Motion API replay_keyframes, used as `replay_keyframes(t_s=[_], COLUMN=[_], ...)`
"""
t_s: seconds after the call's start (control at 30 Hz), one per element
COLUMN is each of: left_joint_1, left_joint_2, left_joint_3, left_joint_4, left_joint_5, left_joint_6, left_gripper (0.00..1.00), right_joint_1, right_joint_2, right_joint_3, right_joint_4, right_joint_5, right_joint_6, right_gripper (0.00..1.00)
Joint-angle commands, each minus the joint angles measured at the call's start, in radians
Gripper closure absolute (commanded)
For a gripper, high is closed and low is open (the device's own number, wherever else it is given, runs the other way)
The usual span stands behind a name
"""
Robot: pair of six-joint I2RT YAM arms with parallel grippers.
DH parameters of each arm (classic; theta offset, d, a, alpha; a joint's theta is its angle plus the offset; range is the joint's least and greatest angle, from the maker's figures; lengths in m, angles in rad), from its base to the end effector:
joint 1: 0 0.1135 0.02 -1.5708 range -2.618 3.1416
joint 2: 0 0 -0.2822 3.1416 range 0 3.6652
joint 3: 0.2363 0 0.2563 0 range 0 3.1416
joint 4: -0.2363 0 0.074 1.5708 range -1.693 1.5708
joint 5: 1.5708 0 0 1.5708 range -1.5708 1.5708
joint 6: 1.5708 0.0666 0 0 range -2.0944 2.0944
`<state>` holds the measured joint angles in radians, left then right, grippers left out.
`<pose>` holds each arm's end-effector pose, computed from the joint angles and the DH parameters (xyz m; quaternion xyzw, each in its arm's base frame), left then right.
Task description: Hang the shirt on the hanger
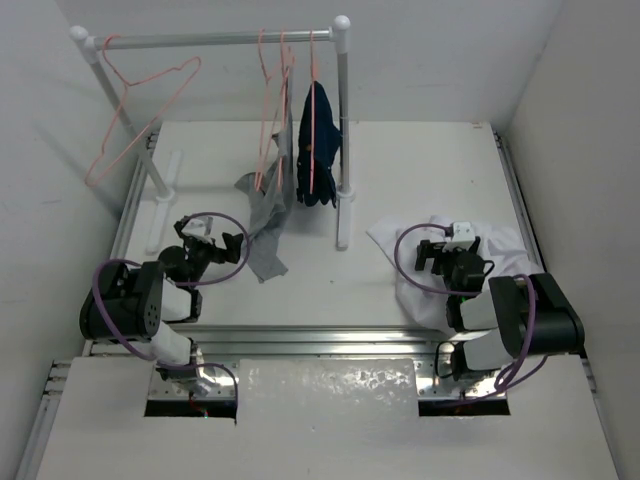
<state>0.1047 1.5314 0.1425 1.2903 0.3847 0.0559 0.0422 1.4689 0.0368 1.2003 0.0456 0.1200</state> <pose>0.2493 0.0011 0.1479 0.1106 0.7303 -0.0884 0.6683 0.2219 0.0063 0.1235 0.0446 0.7828 0.0324 0.6198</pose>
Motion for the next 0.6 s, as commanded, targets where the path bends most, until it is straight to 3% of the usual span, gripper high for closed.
replay_keyframes(t_s=[0.0,0.1,0.17,0.3,0.37,0.4,0.47,0.5,0.57], left_joint_1=[-0.010,-0.008,-0.008,-0.005,-0.005,0.016,0.087,0.076,0.073], left_joint_2=[-0.005,-0.005,-0.033,-0.049,-0.050,-0.118,-0.299,-0.432,-0.494], left_joint_3=[0.014,0.011,0.005,-0.044,-0.070,-0.072,0.053,0.098,0.121], left_joint_4=[0.118,0.119,0.101,0.181,0.251,0.263,-0.163,-0.297,-0.446], left_joint_5=[0.005,0.005,0.042,0.034,0.016,0.160,0.183,0.098,0.094], left_joint_6=[0.005,0.004,0.018,0.016,-0.001,-0.036,0.032,0.097,0.238], left_gripper=[0.00,0.00,0.00,0.00,0.00,0.00,0.00,0.00,0.00], right_joint_1=[0.007,0.007,0.007,0.007,0.007,0.007,0.007,0.007,0.005], right_joint_2=[-0.015,-0.030,-0.125,-0.338,-0.390,-0.397,-0.394,-0.391,-0.369], right_joint_3=[-0.041,-0.041,-0.020,0.156,0.271,0.314,0.429,0.460,0.511], right_joint_4=[0.012,-0.004,-0.088,-0.629,-0.778,-0.942,-1.104,-1.234,-1.315], right_joint_5=[0.010,0.033,0.017,-0.042,-0.069,-0.025,0.080,0.138,0.287], right_joint_6=[0.001,0.009,0.003,0.113,0.107,0.115,0.153,0.167,0.211], right_gripper=[0.01,0.01,0.01,0.01,0.01,0.01,0.01,0.01,0.01])
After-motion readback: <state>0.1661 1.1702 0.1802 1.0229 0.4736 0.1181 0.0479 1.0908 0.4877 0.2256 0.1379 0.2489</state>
